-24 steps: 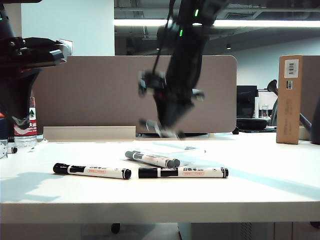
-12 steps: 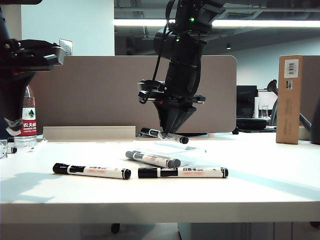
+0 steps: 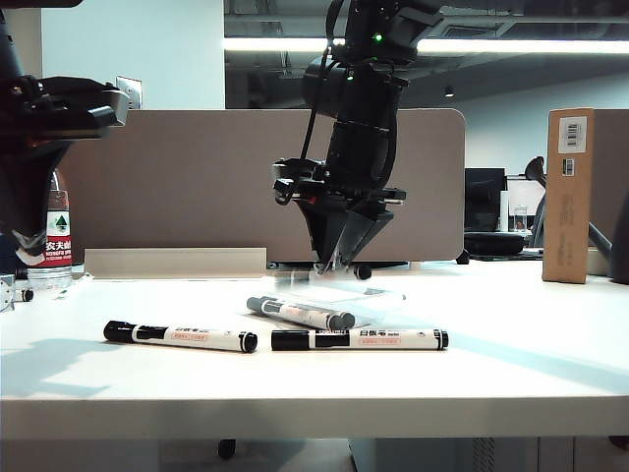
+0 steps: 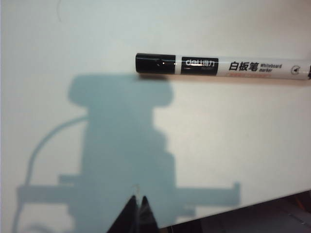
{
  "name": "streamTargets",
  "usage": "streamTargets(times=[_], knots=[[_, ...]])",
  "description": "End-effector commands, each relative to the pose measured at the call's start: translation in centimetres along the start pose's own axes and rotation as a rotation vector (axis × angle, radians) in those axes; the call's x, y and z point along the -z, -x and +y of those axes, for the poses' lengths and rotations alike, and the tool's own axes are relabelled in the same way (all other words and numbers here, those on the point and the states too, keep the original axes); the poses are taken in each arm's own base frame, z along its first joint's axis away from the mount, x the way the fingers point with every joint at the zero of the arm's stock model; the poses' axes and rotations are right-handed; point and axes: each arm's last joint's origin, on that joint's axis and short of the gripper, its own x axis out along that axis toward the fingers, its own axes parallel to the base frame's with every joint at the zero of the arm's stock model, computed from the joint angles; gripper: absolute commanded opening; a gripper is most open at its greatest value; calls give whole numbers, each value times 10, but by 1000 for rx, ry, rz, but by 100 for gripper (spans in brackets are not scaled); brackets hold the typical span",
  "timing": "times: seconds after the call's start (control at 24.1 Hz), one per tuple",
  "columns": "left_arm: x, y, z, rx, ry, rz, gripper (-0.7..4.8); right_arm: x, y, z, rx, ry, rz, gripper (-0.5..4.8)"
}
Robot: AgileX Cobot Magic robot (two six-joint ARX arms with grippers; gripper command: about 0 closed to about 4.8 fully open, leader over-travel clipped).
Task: Pick up the markers scattered on the table and put them into the packaging box, making sure the markers fit the shape of the box's grooves.
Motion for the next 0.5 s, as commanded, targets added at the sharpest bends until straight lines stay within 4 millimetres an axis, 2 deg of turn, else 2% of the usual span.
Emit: streamTargets(times=[0.04,0.17,0.21,0.37,0.5], knots=[[-2,2,0,0,-5,-24,-3,-2,9,0,3,2,-9,150],[-2,2,0,0,-16,-25,-3,-4,19,0,1,-7,5,150],[-3,2,0,0,-16,-26,-3,-4,29,1,-3,-18,32,150],[-6,2,-1,4,-13,-57,-3,10,54,5,-58,0,144,152],[-9,2,-1,8,-14,-90,-3,27,70,10,-155,16,223,213]])
